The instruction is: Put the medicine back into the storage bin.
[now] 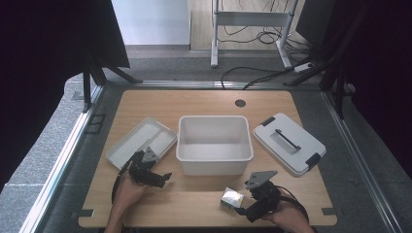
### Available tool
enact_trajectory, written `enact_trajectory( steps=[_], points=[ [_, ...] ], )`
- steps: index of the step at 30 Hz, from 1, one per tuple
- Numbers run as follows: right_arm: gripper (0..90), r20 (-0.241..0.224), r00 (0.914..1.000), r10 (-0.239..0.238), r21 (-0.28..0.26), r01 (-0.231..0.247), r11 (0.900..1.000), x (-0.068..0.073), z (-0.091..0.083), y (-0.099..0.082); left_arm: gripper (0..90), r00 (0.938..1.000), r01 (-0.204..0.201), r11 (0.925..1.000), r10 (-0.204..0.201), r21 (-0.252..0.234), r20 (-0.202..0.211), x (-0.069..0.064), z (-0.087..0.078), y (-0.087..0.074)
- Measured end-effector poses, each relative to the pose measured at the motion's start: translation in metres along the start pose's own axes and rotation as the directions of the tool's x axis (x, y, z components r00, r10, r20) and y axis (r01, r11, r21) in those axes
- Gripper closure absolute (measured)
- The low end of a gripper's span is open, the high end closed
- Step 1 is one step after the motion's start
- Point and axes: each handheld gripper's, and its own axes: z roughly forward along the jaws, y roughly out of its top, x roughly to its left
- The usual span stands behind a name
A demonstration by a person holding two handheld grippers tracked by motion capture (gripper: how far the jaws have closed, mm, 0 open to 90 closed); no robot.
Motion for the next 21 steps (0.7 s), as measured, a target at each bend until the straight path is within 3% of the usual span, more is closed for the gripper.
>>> enact_trajectory(
  steps=[1,2,3,7,13,17,21],
  points=[
    [7.4,-0.008,0.9998,-0.016,0.039,0.016,0.9991,0.002,0.009,0.005,0.0,1.0,-0.001,1.0,0.001,0.002,0.001,0.0,0.0,0.0],
    [7.4,-0.008,0.9998,-0.016,0.039,0.016,0.9991,0.002,0.009,0.005,0.0,1.0,-0.001,1.0,0.001,0.002,0.001,0.0,0.0,0.0],
    [10.9,-0.017,0.9995,-0.026,0.077,0.027,0.9967,0.002,0.018,0.01,0.0,1.0,-0.002,1.0,0.002,0.004,0.001,0.0,0.0,0.0],
    [17.6,-0.019,0.9992,-0.036,0.138,0.038,0.9897,0.003,0.031,0.018,0.0,1.0,-0.004,1.0,0.004,0.005,0.003,0.0,0.0,0.0],
    [42.0,-0.038,0.9963,-0.077,0.225,0.084,0.9707,0.005,0.042,0.028,0.0,1.0,-0.002,1.0,0.002,0.003,0.002,0.0,-0.002,0.0],
    [45.0,-0.03,0.9955,-0.09,0.249,0.094,0.964,0.004,0.042,0.031,0.0,1.0,-0.001,1.0,0.001,-0.002,0.001,0.0,-0.003,0.0],
    [45.1,-0.04,0.9949,-0.092,0.236,0.099,0.9666,0.003,0.037,0.034,0.0,1.0,0.0,1.0,0.0,-0.006,0.003,0.001,-0.003,0.0]
  ],
)
